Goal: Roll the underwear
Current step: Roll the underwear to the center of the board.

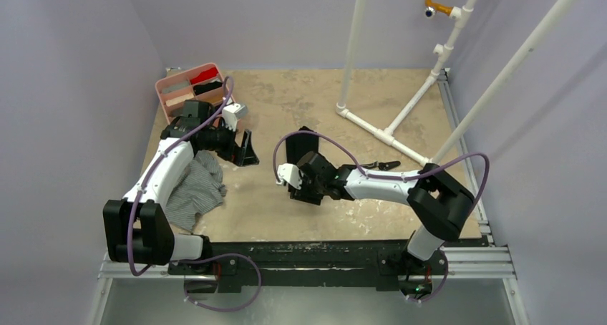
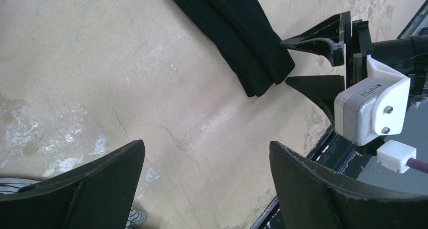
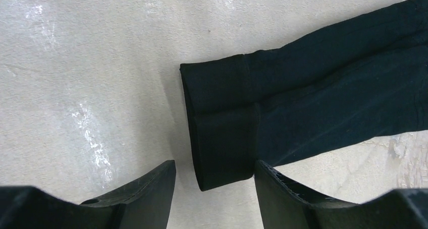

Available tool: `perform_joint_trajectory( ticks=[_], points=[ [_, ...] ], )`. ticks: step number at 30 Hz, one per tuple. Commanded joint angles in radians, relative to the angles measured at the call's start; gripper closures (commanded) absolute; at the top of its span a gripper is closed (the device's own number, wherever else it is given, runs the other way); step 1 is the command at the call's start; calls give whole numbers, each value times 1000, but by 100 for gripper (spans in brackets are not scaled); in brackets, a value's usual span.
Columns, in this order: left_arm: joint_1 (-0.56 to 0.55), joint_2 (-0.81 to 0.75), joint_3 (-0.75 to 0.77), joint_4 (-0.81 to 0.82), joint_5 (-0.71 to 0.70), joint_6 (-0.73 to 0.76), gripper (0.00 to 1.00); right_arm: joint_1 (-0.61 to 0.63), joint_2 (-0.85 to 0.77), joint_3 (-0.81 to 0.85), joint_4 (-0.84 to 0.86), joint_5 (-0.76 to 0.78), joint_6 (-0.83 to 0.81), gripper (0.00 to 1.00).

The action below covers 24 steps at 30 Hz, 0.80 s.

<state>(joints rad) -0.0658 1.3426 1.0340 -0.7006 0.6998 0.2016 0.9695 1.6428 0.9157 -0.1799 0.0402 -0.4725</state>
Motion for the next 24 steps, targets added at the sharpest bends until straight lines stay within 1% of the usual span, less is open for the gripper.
perform_joint_trajectory(
  ticks=[1, 7, 14, 18, 24],
  points=[
    [-2, 3, 21, 4, 4, 21, 8, 9, 17, 55, 36, 24, -15, 44],
    [-2, 0, 19, 3, -5, 39, 8, 11, 40, 61, 37, 30, -20, 50],
    [-2, -9, 12, -3, -19, 62, 9, 11, 74, 57, 32, 23, -19, 62],
    [-2, -26, -11, -5, -46, 98, 9, 11, 81, 59, 20, 2, -21, 73],
    [-2, -61, -57, -10, -82, 162, 10, 8, 74, 79, -32, -56, -19, 97]
  ],
)
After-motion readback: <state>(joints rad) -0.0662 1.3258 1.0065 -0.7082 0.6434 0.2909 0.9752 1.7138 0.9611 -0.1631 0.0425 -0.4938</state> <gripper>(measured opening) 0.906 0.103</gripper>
